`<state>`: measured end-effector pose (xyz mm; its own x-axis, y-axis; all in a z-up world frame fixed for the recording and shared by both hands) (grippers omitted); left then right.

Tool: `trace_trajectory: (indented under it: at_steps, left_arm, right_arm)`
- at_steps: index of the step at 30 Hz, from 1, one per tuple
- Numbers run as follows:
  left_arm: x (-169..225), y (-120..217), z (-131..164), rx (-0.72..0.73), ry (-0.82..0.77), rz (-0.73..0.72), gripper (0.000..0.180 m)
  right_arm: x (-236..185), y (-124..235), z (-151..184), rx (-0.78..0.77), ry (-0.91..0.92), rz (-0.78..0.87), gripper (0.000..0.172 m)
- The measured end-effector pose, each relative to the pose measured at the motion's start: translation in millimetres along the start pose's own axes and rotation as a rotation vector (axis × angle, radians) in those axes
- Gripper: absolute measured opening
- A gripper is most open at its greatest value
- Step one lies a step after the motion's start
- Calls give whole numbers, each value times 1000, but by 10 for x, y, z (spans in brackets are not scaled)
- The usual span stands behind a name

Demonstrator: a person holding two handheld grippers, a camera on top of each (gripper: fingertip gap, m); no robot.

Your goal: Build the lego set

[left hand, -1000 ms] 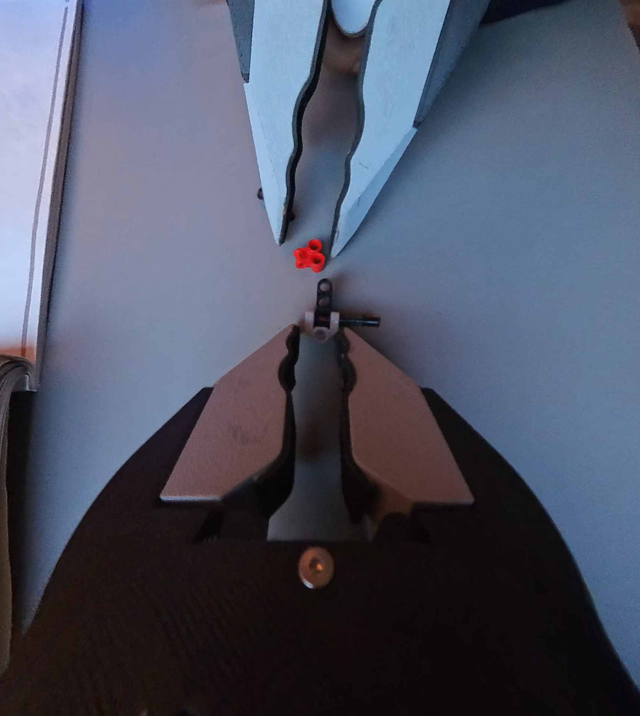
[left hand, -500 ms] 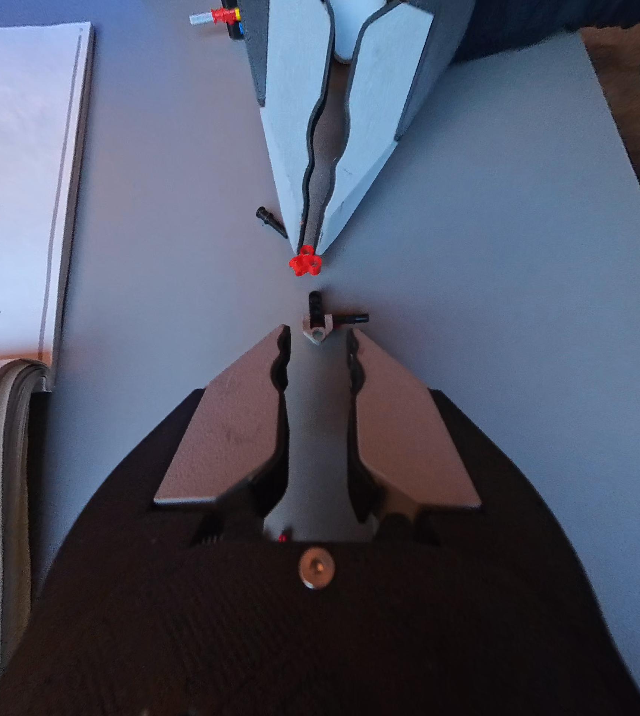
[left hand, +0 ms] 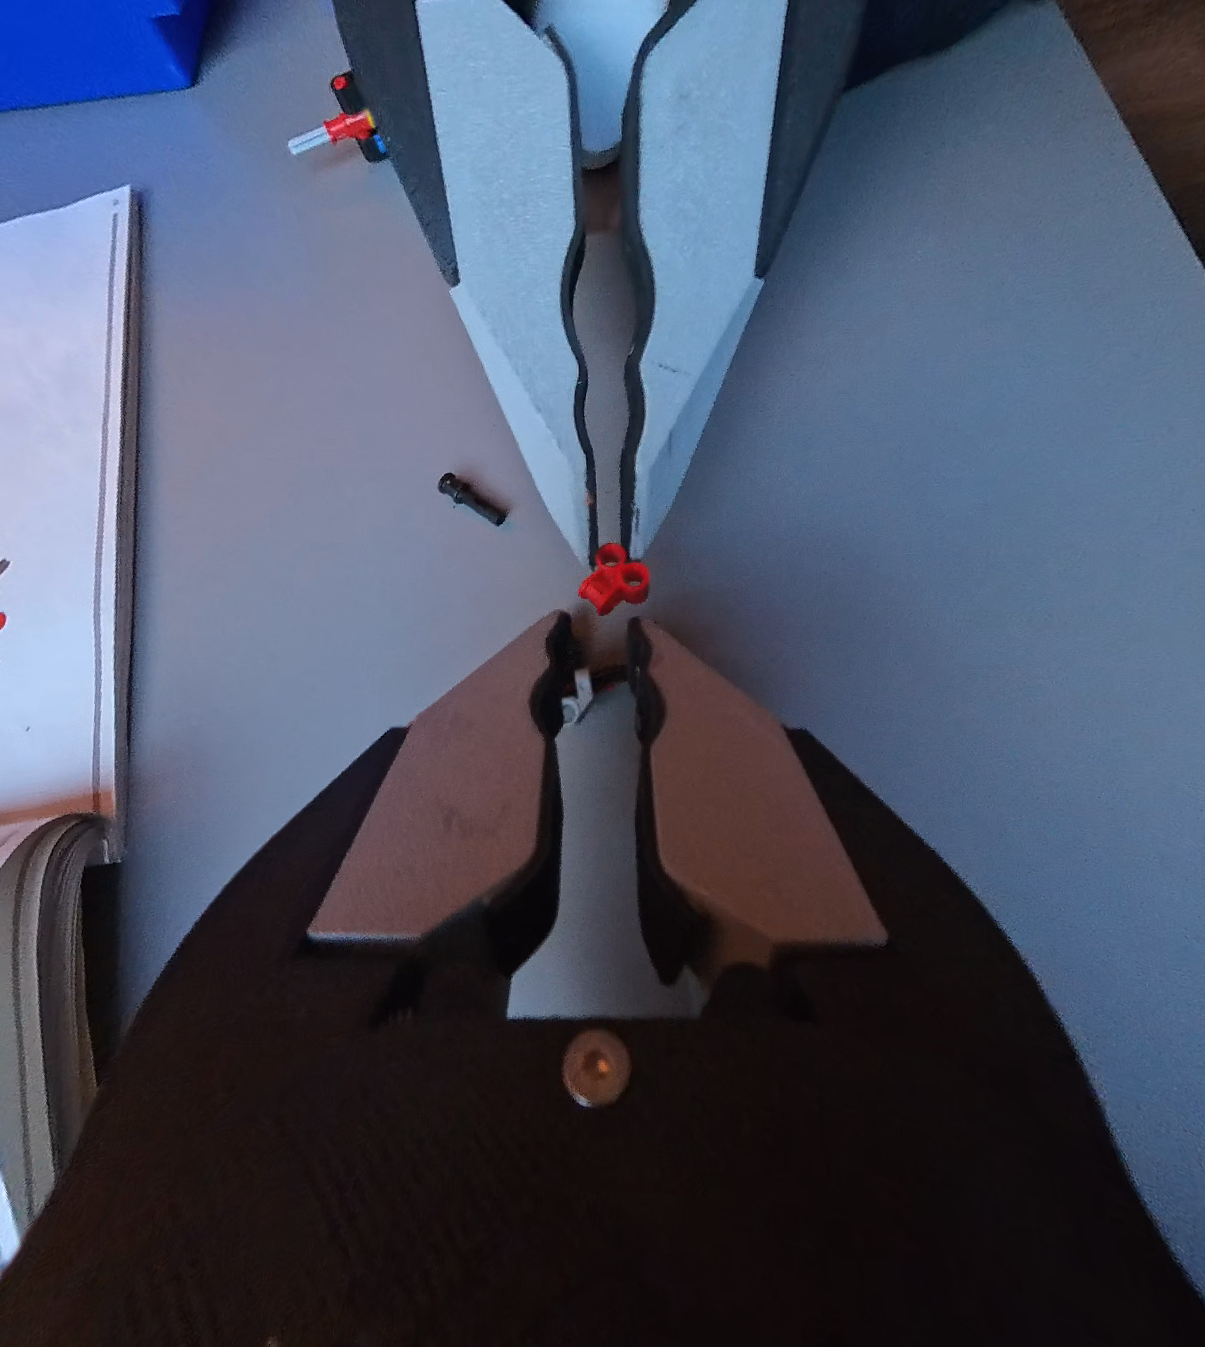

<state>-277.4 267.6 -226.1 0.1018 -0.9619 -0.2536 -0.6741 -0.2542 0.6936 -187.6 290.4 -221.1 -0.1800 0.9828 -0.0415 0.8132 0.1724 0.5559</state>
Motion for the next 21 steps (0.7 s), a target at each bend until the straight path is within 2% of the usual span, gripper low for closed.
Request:
trace_trajectory:
  at_steps: [21]
  left_arm:
    - [157, 12, -49, 54, -72, 102, 9]
  right_arm:
    - [-128, -57, 68, -51, 49, -96, 3]
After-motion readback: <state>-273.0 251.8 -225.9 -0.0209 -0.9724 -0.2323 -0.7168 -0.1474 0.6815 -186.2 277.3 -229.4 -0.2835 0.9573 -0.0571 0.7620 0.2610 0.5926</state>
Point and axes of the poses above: each gripper's, where its closed fingertips meet, y back along the fingers, z out of its underside, x = y × z across the jaws, the point moved 6 cm from there along y, back along the fingers, and after that the axes turned 12 degrees about -y, right-handed, at the moved point
